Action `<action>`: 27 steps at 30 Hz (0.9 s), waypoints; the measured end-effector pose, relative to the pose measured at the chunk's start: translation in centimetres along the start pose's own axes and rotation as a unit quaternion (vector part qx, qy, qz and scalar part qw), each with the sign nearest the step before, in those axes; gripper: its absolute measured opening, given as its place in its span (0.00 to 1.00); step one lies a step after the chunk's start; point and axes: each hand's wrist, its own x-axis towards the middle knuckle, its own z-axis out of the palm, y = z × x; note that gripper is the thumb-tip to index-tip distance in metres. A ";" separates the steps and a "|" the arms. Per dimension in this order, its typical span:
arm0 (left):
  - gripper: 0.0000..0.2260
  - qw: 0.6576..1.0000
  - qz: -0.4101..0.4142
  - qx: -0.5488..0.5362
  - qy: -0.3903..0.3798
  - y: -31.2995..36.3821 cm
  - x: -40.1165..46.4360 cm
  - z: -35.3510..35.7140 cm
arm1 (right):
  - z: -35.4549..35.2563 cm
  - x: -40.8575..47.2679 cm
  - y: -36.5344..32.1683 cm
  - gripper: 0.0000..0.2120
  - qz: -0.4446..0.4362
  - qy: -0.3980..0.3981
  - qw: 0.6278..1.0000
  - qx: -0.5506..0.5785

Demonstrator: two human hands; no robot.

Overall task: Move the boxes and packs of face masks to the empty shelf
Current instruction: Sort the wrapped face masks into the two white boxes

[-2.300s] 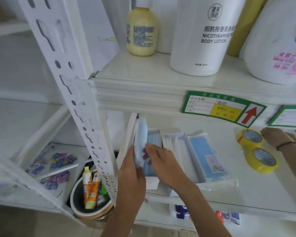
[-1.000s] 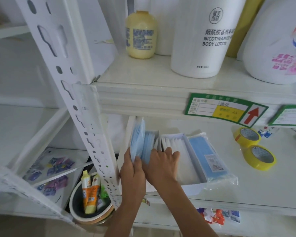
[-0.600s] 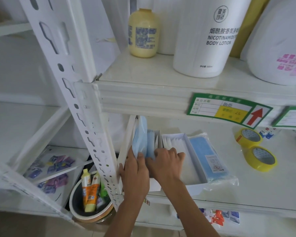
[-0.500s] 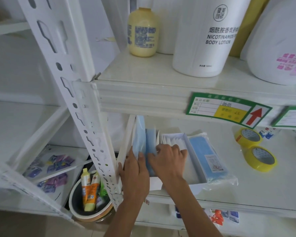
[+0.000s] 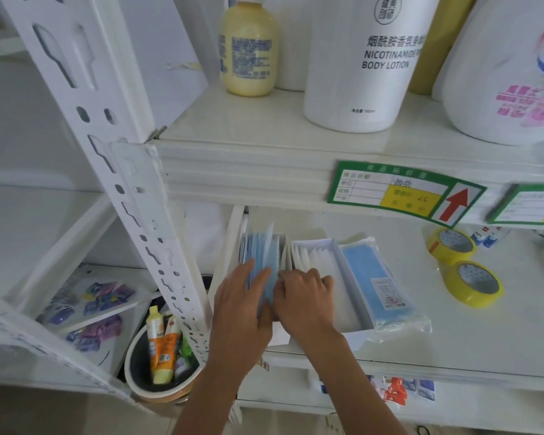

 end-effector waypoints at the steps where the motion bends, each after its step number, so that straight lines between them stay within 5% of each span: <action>1: 0.24 0.999 -0.014 0.042 -0.018 -0.2 -0.2 0.2 | 0.0 0.0 0.0 0.11 -0.005 -0.006 1.000 -0.009; 5: 0.22 0.996 -0.032 0.075 -0.046 -0.4 -0.8 0.8 | 0.2 -0.3 -0.4 0.12 -0.016 -0.012 0.999 -0.043; 10: 0.24 0.992 0.062 0.099 -0.038 -0.5 -0.2 0.2 | 0.3 -0.7 -0.5 0.10 -0.015 -0.005 0.999 -0.046; 14: 0.26 0.984 0.011 0.160 -0.082 -0.2 0.0 0.0 | 0.3 -0.2 -0.5 0.10 0.007 -0.013 0.999 -0.035; 27: 0.24 0.990 -0.025 0.089 -0.103 -0.3 0.5 0.1 | 0.3 1.2 1.1 0.04 0.133 -0.006 0.960 0.248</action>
